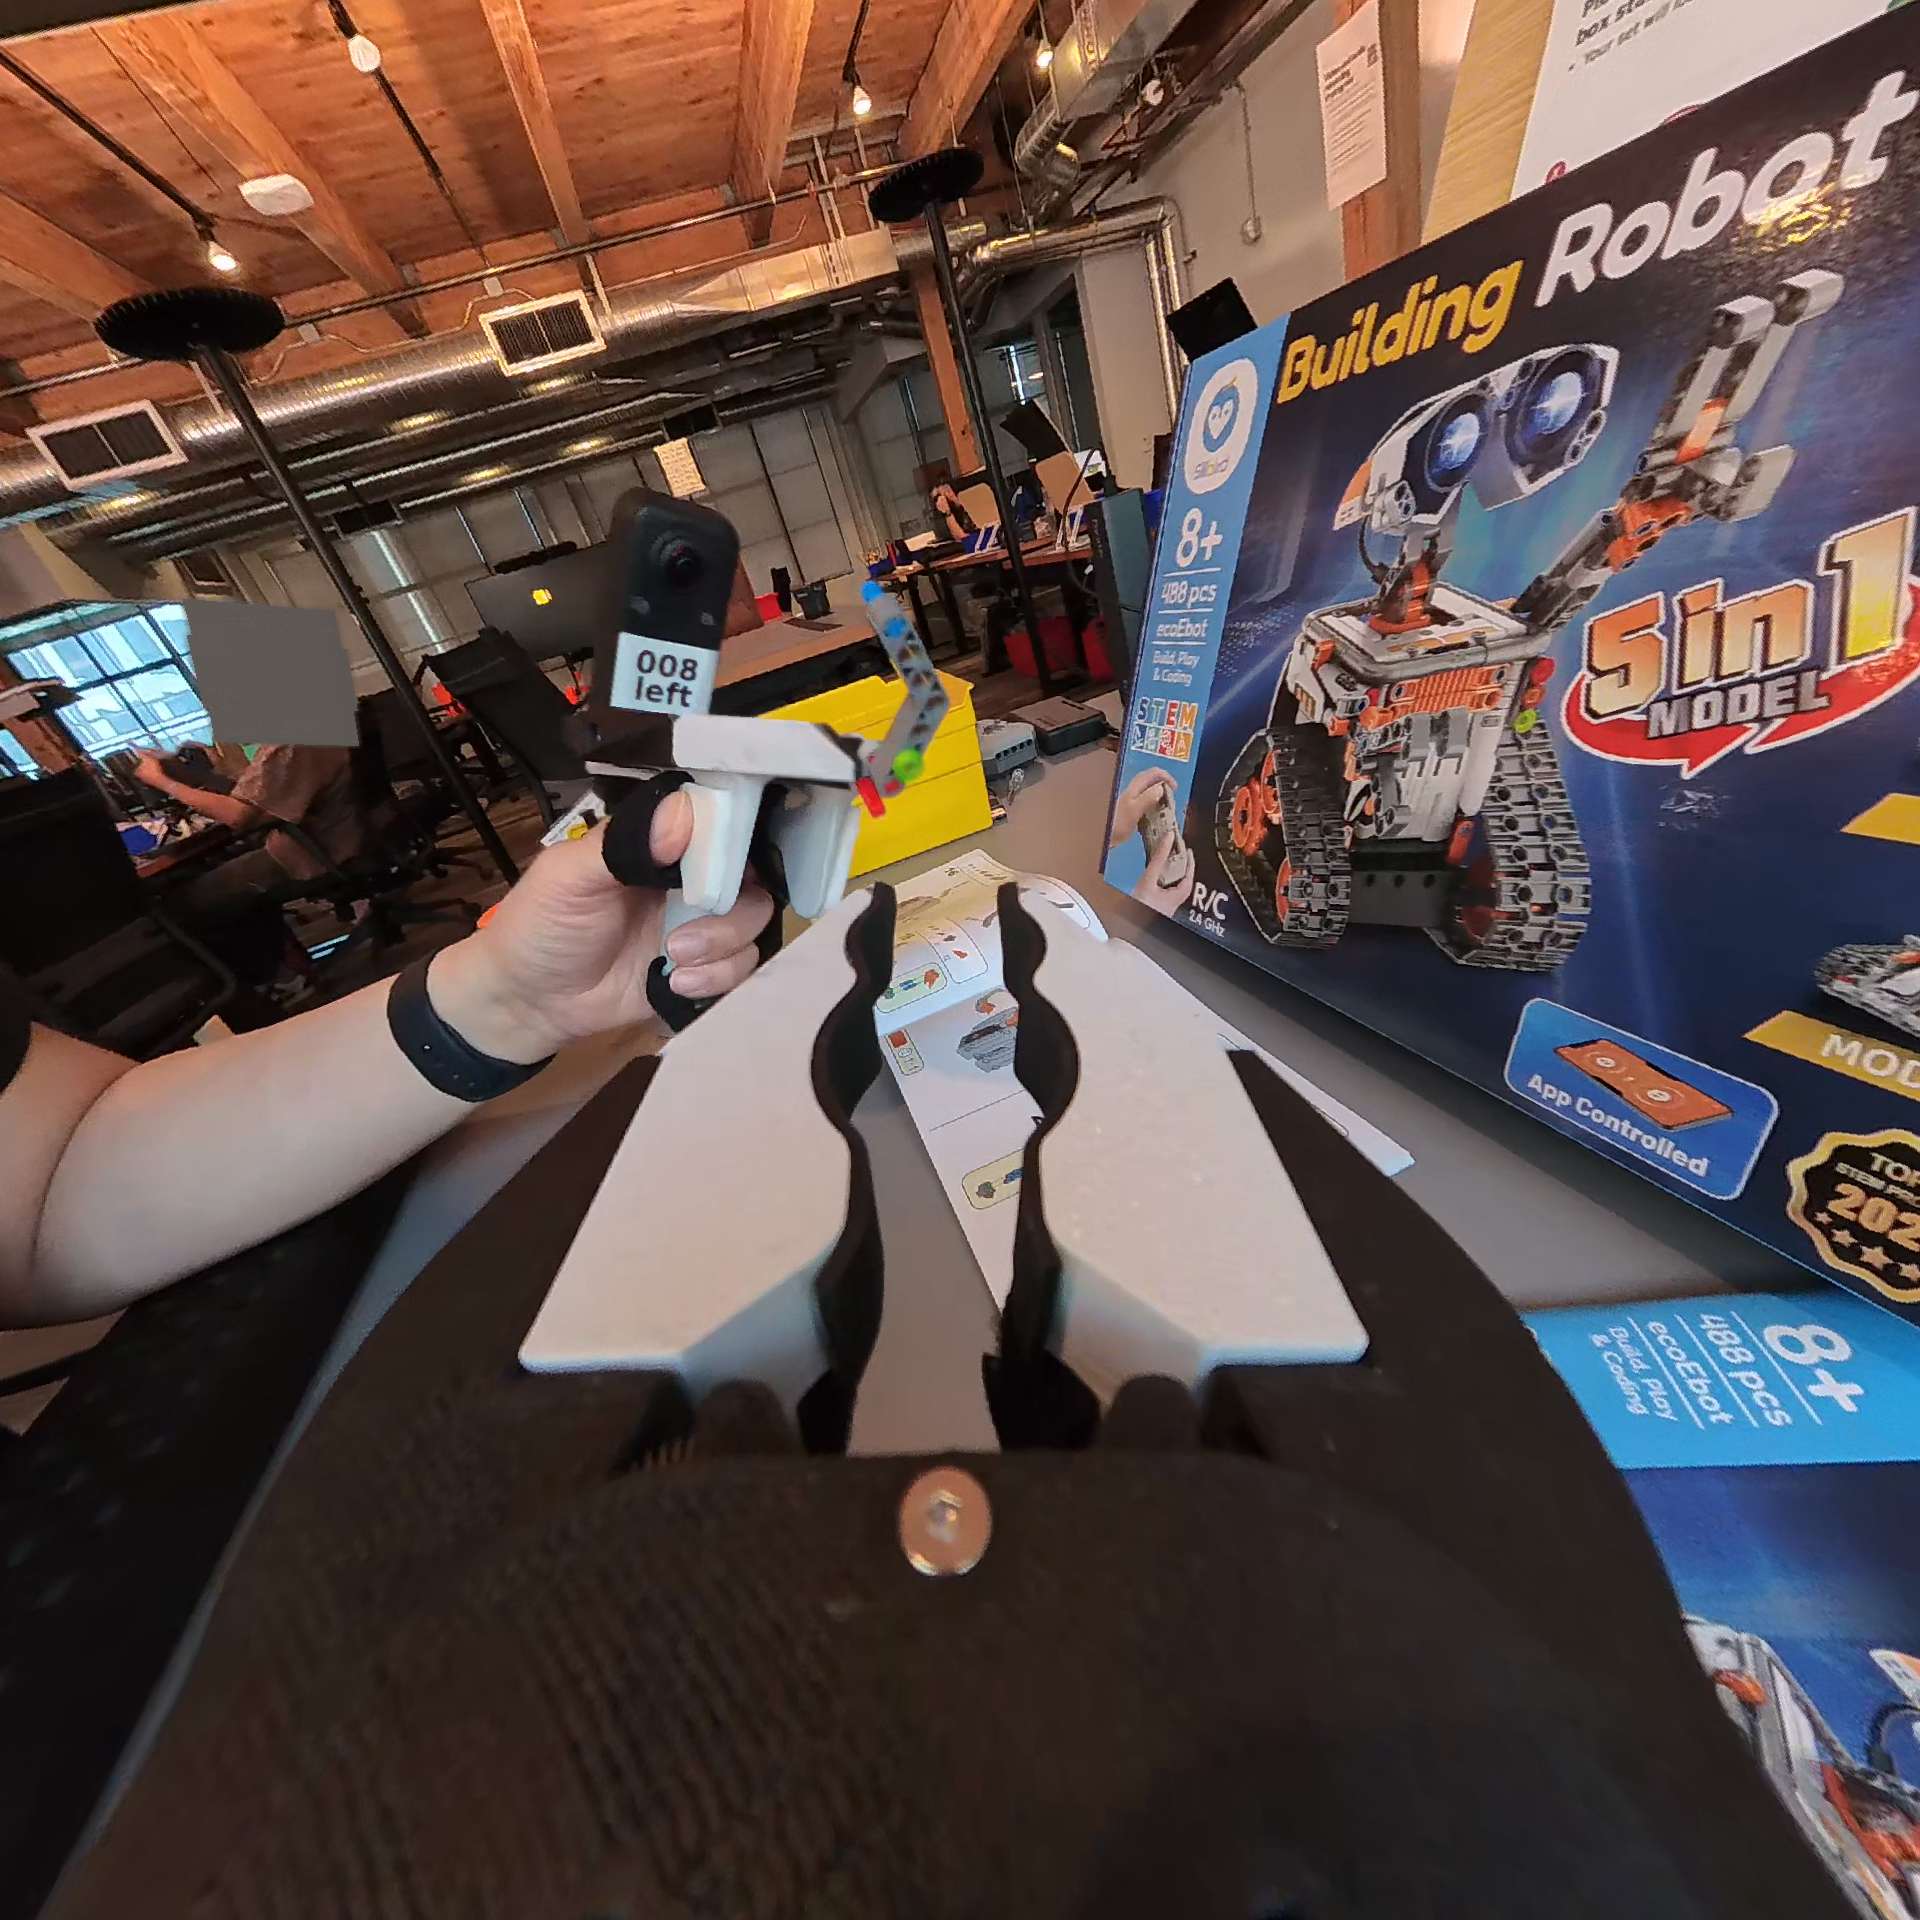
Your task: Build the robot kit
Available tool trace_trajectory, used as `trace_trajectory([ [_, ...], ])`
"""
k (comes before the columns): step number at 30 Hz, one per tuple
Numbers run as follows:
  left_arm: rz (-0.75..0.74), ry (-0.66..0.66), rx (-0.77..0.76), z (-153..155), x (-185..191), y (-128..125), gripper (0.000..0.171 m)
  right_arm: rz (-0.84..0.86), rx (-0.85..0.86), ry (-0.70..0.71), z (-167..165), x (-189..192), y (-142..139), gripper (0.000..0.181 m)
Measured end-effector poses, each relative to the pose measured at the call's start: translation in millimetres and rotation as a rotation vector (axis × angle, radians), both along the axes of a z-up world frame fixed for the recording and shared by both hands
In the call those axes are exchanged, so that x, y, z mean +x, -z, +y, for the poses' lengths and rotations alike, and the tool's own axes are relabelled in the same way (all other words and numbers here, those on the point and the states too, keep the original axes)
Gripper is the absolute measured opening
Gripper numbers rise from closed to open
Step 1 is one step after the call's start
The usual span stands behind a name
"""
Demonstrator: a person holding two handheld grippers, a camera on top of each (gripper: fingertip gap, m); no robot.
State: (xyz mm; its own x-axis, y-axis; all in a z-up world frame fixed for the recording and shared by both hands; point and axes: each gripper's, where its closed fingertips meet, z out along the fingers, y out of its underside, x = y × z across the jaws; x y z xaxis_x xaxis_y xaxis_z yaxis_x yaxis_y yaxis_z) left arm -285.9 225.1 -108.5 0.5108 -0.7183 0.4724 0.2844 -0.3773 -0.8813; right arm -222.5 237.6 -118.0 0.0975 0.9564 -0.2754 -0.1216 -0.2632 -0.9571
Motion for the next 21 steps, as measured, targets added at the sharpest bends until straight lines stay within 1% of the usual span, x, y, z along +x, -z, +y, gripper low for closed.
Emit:
trace_trajectory([
  [5,-0.085,0.09,-0.104,-2.7,19.9,10.4,0.005,0.015,-0.014,-0.006,-1.0,-0.8,-1.9,0.022],
  [8,-0.069,0.113,-0.142,-5.3,38.4,19.8,0.005,0.07,-0.049,-0.017,-0.3,2.2,-8.8,0.026],
  [11,-0.066,0.137,-0.165,-9.0,52.0,23.7,0.005,0.139,-0.106,-0.065,-2.4,4.7,-16.3,0.03],
  [15,-0.088,0.127,-0.188,-7.4,55.7,27.0,0.005,0.187,-0.154,-0.114,-5.8,5.8,-21.4,0.033],
  [21,-0.142,0.115,-0.225,-4.5,56.5,28.7,0.005,0.168,-0.207,-0.129,-4.7,0.5,-12.8,0.036],
])
